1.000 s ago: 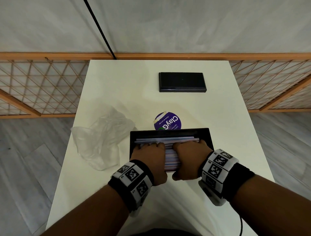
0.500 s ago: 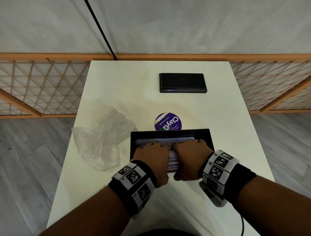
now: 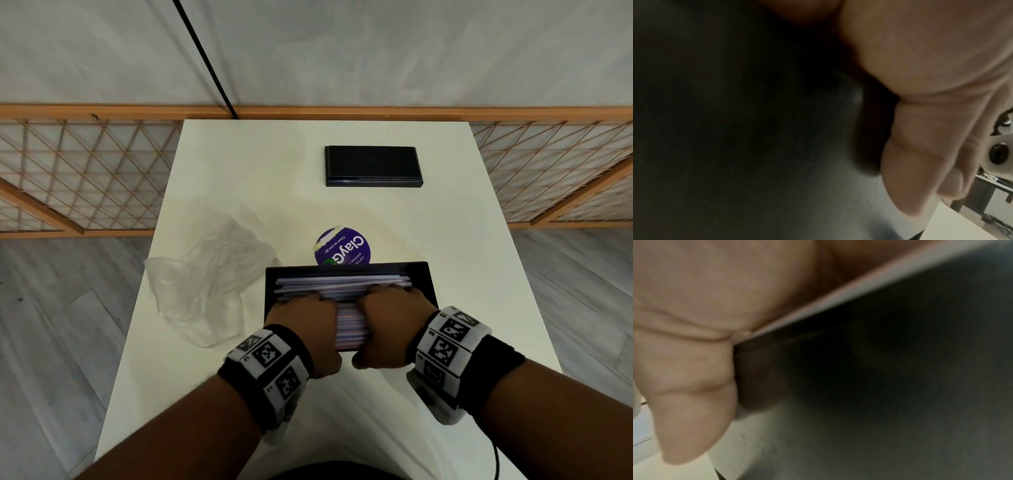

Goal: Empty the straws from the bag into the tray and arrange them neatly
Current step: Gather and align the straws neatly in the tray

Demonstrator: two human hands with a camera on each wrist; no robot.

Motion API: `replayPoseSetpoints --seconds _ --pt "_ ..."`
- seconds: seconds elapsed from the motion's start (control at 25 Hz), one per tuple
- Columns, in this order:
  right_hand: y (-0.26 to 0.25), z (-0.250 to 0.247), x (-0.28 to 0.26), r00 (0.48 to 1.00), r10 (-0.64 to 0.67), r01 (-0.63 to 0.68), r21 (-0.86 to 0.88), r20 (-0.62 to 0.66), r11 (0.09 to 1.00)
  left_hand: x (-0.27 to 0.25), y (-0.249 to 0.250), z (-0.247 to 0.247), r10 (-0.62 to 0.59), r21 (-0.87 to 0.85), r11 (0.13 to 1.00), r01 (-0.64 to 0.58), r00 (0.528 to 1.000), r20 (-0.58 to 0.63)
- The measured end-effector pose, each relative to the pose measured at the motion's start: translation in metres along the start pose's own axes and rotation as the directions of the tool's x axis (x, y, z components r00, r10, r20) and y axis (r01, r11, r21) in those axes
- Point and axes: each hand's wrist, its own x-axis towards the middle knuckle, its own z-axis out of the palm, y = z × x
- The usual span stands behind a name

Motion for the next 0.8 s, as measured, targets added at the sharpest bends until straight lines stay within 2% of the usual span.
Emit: replayPoseSetpoints --seconds 0.2,0.4,0.64,0.8 --pt "0.0001 -0.0019 0.0012 1.000 0.006 -0.005 -0.020 0.011 1.000 0.0000 0.0000 -0.0007 -0.009 0.008 1.000 0.009 1.000 0.010" --pt "0.0002 -0.0011 -0.0015 1.000 -0.016 0.016 0.014 0.009 1.000 -0.0014 -0.0005 0.0034 0.005 0.013 1.000 -0.005 0.999 -0.034" --pt "-0.0007 -0.0015 -0.0005 1.000 -0.012 0.012 0.004 0.017 1.000 -0.0001 -0.0018 0.0042 -0.006 -0.040 0.999 0.006 1.000 0.003" --pt "-0.0005 -0.0015 -0.0020 1.000 -0.021 0.021 0.012 -0.014 1.000 -0.0029 -0.0023 0.0050 0.009 0.022 1.000 -0.008 1.000 -0.030"
